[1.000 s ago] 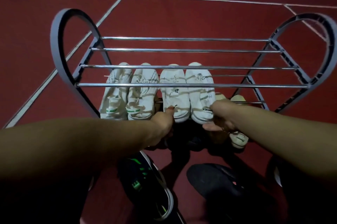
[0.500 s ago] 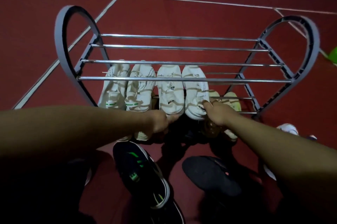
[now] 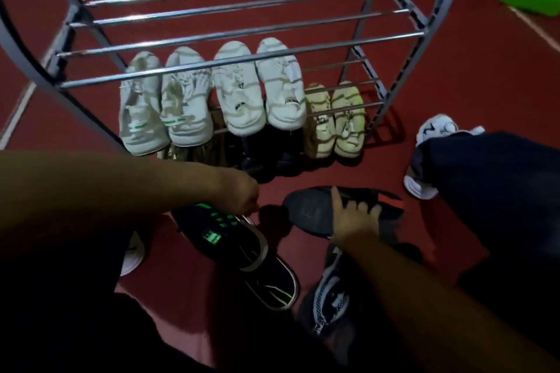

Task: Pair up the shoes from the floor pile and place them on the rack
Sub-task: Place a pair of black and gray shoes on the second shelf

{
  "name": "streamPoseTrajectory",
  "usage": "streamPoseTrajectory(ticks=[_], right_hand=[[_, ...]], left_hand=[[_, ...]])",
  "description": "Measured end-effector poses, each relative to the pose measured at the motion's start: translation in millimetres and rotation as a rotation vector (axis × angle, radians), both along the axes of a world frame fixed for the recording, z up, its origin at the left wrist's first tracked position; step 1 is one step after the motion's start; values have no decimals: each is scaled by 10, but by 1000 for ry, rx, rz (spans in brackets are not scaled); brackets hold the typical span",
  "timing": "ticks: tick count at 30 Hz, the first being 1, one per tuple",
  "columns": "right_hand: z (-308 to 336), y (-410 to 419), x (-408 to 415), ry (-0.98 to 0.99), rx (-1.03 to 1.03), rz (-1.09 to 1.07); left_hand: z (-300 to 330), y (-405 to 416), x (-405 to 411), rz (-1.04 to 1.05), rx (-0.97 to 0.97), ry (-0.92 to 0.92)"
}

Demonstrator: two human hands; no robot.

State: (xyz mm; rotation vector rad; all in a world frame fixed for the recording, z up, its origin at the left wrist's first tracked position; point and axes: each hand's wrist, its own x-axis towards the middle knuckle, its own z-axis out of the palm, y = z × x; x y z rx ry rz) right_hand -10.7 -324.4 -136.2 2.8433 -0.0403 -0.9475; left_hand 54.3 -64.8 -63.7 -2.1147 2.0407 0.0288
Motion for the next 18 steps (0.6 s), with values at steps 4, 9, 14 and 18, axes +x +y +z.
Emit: streamPoseTrajectory(ticks=[4,9,14,18], right_hand=[[3,-17,12,-97,82,-37],[51,257,28,-193,469,-305],[167,200,169,348,1004,-798],[94,-4,237,571,1111,-1099]], left_hand=[[-67,-76,-303,563,477,266],[-271,-347,-385,1167,452,566],[-696,-767,-631,1740,-165,749],[-826,-1116,-1004,2030,-676,2007]])
